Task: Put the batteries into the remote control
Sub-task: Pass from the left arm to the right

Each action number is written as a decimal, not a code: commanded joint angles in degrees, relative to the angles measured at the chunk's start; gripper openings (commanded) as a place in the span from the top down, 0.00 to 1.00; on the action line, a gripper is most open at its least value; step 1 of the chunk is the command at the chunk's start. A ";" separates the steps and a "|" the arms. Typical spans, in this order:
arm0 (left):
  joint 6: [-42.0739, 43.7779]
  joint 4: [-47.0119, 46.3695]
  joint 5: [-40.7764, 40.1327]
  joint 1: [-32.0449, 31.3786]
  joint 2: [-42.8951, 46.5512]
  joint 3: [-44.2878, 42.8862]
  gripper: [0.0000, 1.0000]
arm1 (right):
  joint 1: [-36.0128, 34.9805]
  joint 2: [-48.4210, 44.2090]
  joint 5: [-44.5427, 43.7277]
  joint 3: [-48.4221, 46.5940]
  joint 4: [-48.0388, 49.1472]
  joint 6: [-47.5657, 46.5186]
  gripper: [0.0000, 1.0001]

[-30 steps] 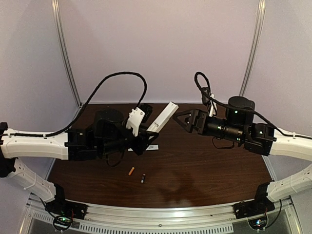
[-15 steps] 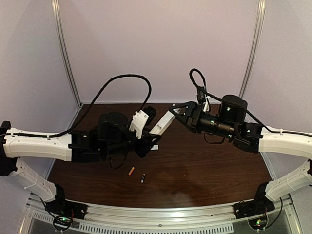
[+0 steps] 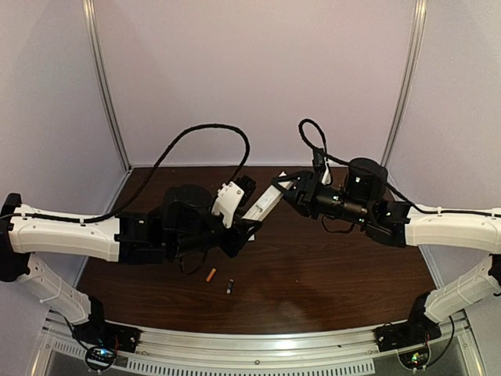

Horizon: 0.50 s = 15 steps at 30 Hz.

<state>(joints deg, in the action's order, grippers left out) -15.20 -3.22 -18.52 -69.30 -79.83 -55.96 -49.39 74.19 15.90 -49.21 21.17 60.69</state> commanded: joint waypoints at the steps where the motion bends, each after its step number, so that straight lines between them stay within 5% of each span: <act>1: 1.01 -3.17 -0.79 -0.39 -0.70 -2.43 1.00 | 1.07 0.75 1.03 1.39 2.57 1.71 0.55; 4: 0.98 -2.36 -0.76 -0.39 -1.01 -2.93 0.97 | 1.71 0.45 1.32 1.97 2.74 1.99 0.68; 6: 0.98 -1.60 -0.08 -0.36 -0.75 -3.09 0.85 | 2.38 -0.02 1.59 2.48 2.49 1.93 0.75; 10: -0.67 -0.37 -0.52 -0.28 2.94 -1.36 0.31 | 4.31 -2.00 3.18 4.80 2.49 1.94 0.81; 13: -1.38 0.93 -0.45 -0.13 7.13 0.52 0.06 | 5.81 -3.94 5.01 6.89 2.54 0.55 0.83; 15: -3.71 3.73 -0.83 0.56 9.45 1.20 0.03 | 6.76 -5.25 6.73 7.69 1.99 -1.02 0.84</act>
<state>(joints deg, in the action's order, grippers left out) -15.79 -1.48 -18.50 -69.47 -76.03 -56.12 -44.25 72.34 19.27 -43.20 22.92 62.08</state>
